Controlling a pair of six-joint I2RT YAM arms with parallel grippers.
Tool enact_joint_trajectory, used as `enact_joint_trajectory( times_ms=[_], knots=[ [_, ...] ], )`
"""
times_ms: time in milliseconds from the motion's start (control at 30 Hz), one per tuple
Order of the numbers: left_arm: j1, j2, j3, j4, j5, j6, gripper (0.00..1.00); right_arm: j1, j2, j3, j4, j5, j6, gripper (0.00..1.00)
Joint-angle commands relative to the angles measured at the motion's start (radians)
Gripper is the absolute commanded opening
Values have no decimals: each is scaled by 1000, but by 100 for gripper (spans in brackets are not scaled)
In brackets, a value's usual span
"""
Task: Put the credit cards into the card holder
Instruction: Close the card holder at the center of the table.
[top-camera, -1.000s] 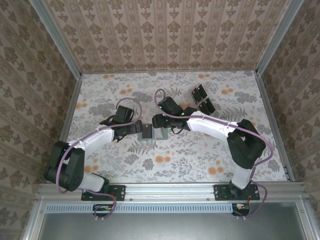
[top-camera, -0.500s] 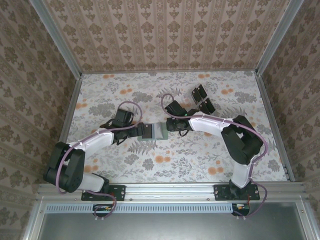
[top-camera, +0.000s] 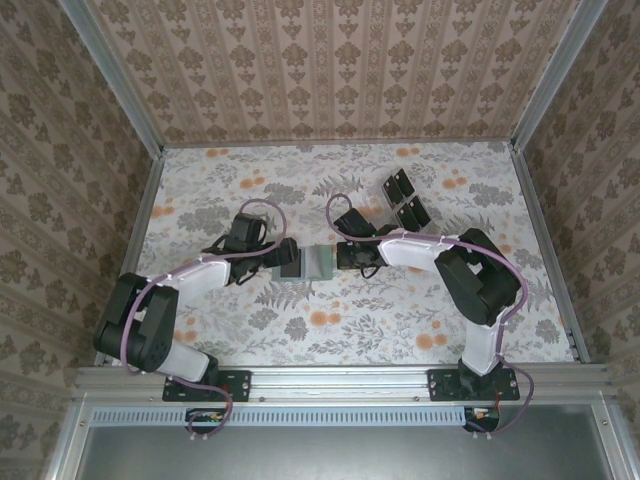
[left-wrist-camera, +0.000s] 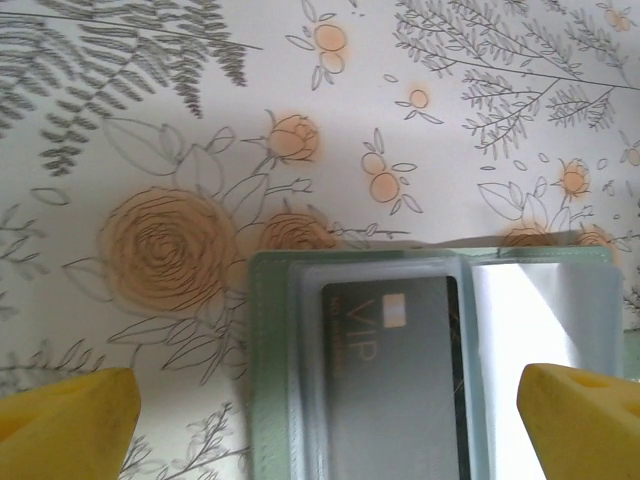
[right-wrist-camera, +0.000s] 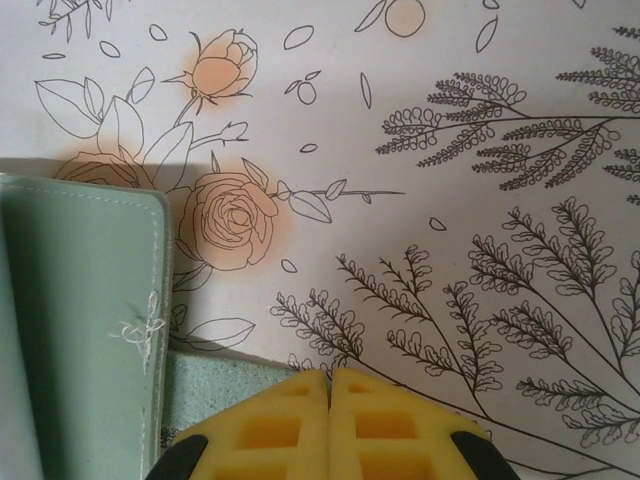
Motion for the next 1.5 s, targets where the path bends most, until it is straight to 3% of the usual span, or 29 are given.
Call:
enact_joint_trajectory(
  times_ms=[0,467,767,1000,1267,1367,1467],
  knots=[
    [4,27,-18,69,56,-13,100,-3,17,-15,20,-26,20,0],
    [0,135,-29,180,140,-49,100,-4,43,-13,42,-50,33,0],
    [-12,-8,-63,222,146,-101,100,-6,74,-1,57,-69,37,0],
    [-135,-79,4,226,124,-128,100,-19,89,-2,85,-100,48,0],
    [-239,65,81,274,104,-147,100,-54,39,-38,115,-118,65,0],
    [-264,126,79,310,93,-165,100,-74,-11,-68,125,-116,78,19],
    [-284,171,66,338,67,-176,100,-90,-75,-115,142,-115,91,27]
  ],
)
